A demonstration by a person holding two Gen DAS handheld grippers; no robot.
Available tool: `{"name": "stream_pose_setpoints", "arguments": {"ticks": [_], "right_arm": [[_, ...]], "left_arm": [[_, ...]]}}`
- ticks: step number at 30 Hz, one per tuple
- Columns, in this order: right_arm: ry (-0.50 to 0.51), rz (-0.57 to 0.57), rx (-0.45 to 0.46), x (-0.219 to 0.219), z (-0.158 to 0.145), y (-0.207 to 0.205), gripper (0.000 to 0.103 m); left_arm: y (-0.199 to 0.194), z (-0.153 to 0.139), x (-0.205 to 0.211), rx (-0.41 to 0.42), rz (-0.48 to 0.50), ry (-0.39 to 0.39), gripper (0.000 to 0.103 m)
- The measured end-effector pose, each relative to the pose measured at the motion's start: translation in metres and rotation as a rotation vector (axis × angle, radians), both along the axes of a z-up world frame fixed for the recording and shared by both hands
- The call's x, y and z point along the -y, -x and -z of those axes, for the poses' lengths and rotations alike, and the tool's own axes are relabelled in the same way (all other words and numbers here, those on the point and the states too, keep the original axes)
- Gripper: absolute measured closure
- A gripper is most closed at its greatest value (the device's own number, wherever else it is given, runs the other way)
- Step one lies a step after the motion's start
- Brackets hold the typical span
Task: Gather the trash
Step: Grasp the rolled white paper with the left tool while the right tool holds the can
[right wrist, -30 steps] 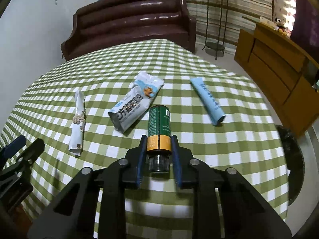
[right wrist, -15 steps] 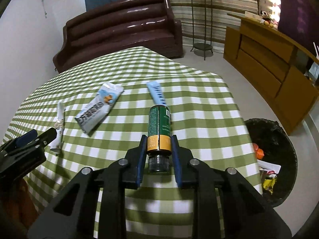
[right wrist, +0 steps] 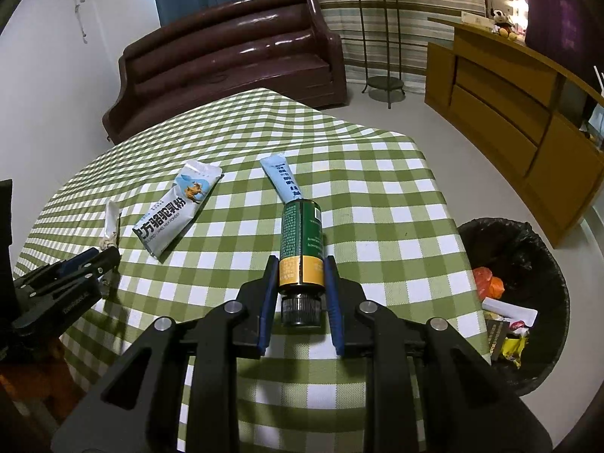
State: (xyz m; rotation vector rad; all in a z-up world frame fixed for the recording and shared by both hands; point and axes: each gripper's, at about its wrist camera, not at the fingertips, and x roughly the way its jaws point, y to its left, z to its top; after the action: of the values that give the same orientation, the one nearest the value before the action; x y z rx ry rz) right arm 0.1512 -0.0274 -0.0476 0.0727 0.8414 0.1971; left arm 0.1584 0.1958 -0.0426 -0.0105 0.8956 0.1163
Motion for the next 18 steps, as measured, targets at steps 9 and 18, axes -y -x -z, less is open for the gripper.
{"name": "stream_pose_setpoints", "arguments": {"ticks": [9,18], "right_arm": [[0.007,0.001,-0.002,0.001,0.0,0.0,0.08],[0.021,0.005,-0.002,-0.003,0.002,0.005,0.08]], "left_arm": [[0.014,0.0,-0.005,0.017,0.029,0.039,0.088],[0.019,-0.002,-0.007,0.026,0.039,0.055,0.088]]}}
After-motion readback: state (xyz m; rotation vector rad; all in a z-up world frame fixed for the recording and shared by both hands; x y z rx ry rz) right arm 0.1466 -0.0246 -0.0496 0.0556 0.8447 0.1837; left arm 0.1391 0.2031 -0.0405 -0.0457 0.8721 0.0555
